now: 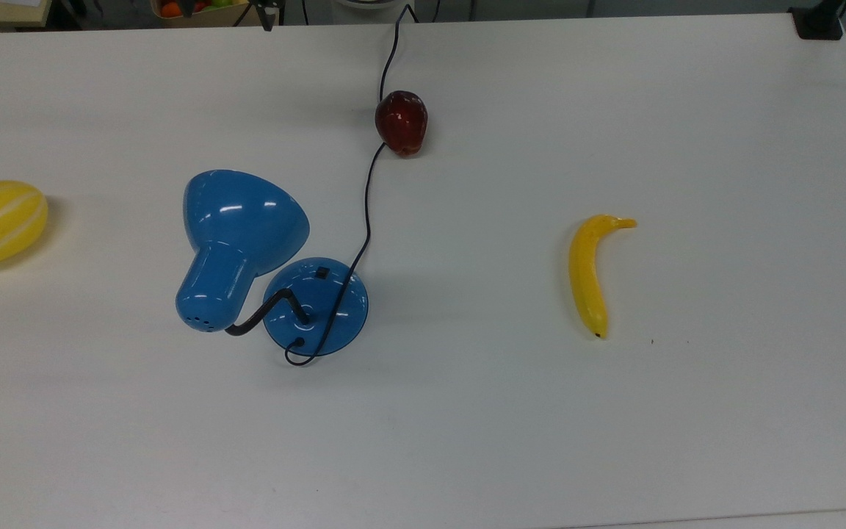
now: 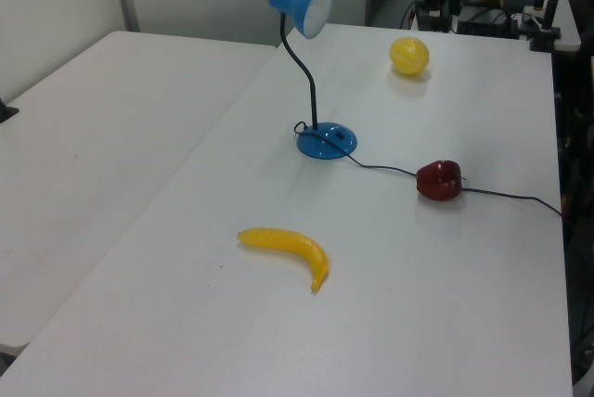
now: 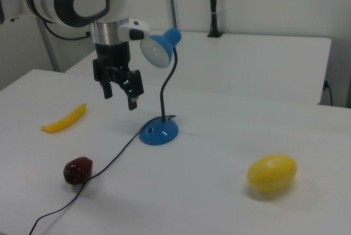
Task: Turn on desk lamp
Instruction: 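Move the gripper toward the blue lamp's round base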
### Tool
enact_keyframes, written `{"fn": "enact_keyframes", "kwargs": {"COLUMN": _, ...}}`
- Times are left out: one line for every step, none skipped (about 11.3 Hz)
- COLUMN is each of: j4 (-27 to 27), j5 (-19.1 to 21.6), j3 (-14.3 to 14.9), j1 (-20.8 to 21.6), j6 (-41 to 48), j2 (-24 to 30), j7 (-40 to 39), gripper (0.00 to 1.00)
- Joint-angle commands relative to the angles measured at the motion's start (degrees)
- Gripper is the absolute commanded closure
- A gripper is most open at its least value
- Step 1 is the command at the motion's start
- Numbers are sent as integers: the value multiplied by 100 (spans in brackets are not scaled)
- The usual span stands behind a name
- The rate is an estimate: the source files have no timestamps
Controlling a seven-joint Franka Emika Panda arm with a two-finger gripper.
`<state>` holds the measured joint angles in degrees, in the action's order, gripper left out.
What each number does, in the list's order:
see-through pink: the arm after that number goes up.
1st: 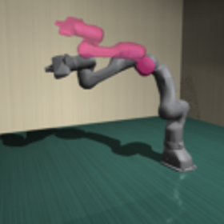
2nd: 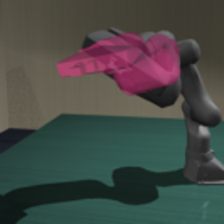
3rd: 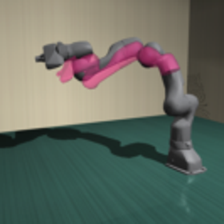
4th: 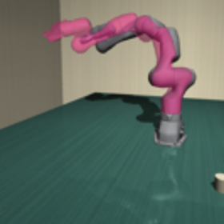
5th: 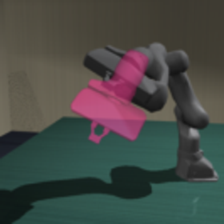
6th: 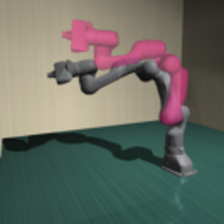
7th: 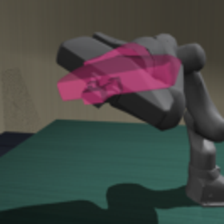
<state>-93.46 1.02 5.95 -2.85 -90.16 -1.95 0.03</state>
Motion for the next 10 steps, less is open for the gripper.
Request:
{"fn": "enact_keyframes", "kwargs": {"j4": 195, "j5": 20, "j3": -50, "j1": 65, "j6": -255, "j2": -356, "j7": 249, "gripper": 0}}
{"fn": "enact_keyframes", "kwargs": {"j4": 205, "j5": 30, "j3": -50, "j1": 56, "j6": -265, "j2": -359, "j7": 217, "gripper": 0}}
{"fn": "enact_keyframes", "kwargs": {"j4": 196, "j5": 47, "j3": -59, "j1": 65, "j6": -361, "j2": -385, "j7": 243, "gripper": 0}}
{"fn": "enact_keyframes", "kwargs": {"j4": 196, "j5": 91, "j3": -59, "j1": 74, "j6": -388, "j2": -394, "j7": 269, "gripper": 0}}
{"fn": "enact_keyframes", "kwargs": {"j4": 205, "j5": 109, "j3": -59, "j1": 91, "j6": -388, "j2": -394, "j7": 270, "gripper": 0}}
{"fn": "enact_keyframes", "kwargs": {"j4": 205, "j5": 118, "j3": -59, "j1": 92, "j6": -414, "j2": -394, "j7": 270, "gripper": 0}}
{"fn": "enact_keyframes", "kwargs": {"j4": 205, "j5": 213, "j3": -59, "j1": 65, "j6": -423, "j2": -394, "j7": 261, "gripper": 0}}
{"fn": "enact_keyframes", "kwargs": {"j4": 196, "j5": 345, "j3": -59, "j1": 56, "j6": -475, "j2": -359, "j7": 252, "gripper": 0}}
{"fn": "enact_keyframes", "kwargs": {"j4": 196, "j5": 381, "j3": -59, "j1": 48, "j6": -493, "j2": -359, "j7": 209, "gripper": 0}}
{"fn": "enact_keyframes", "kwargs": {"j4": 196, "j5": 381, "j3": -59, "j1": 56, "j6": -607, "j2": -376, "j7": 165, "gripper": 0}}
